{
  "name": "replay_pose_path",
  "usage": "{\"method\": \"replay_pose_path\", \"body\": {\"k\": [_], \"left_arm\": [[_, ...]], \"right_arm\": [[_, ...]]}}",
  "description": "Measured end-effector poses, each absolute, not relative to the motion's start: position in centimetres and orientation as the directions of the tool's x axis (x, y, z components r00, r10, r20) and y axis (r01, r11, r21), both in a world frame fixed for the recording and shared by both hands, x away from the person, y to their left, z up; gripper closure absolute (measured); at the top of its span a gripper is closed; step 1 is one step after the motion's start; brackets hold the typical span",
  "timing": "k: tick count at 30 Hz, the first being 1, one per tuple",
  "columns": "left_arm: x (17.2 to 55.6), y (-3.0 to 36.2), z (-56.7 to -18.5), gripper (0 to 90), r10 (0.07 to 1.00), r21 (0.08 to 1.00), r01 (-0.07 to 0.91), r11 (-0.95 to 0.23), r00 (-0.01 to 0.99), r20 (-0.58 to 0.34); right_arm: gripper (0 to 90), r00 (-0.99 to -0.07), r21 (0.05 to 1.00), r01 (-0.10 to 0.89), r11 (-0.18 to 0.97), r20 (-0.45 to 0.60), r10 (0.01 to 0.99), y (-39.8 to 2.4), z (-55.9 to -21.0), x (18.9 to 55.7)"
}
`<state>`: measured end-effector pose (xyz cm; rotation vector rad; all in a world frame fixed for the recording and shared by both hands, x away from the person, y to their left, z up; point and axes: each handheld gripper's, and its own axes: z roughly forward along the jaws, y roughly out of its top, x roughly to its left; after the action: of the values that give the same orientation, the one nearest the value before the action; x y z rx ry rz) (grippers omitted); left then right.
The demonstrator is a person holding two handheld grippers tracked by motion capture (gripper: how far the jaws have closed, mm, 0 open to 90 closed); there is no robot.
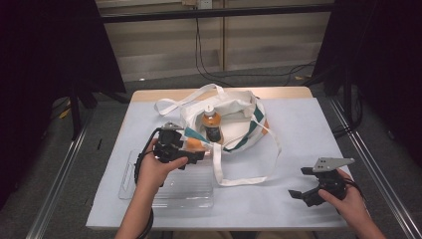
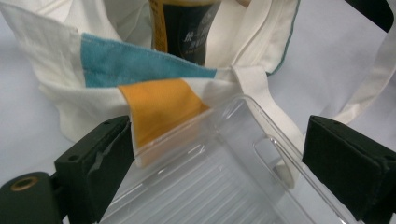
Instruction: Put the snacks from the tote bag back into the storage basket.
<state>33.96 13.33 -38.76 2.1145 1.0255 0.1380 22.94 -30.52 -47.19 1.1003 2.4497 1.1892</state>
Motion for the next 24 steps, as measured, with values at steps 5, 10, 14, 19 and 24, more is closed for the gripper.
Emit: {"method": "replay_pose_path", "body": {"k": [5, 10, 14, 19, 24], "left_arm": [[35.0, 12.5, -38.6, 8.7, 0.722, 0.662, 0.648, -0.375, 0.652, -0.230], [35.8, 11.9, -38.4, 8.6, 0.727, 0.646, 0.664, -0.377, 0.644, -0.237], [36.5, 11.1, -38.5, 8.5, 0.735, 0.637, 0.677, -0.369, 0.632, -0.246], [37.5, 10.1, -38.3, 8.5, 0.730, 0.631, 0.681, -0.372, 0.635, -0.255], [38.4, 9.0, -38.3, 8.5, 0.732, 0.624, 0.692, -0.364, 0.626, -0.267]], "right_arm": [[2.4, -0.702, 0.745, 0.536, 0.396, 0.133, 0.700, -30.5, -47.2, 22.9], [2.4, -0.701, 0.746, 0.536, 0.396, 0.132, 0.700, -30.6, -47.2, 22.9], [2.4, -0.703, 0.747, 0.534, 0.396, 0.132, 0.699, -30.5, -47.1, 22.9], [2.4, -0.704, 0.748, 0.532, 0.396, 0.132, 0.697, -30.6, -47.1, 22.9], [2.4, -0.704, 0.750, 0.531, 0.393, 0.132, 0.698, -30.6, -47.1, 22.9]]}}
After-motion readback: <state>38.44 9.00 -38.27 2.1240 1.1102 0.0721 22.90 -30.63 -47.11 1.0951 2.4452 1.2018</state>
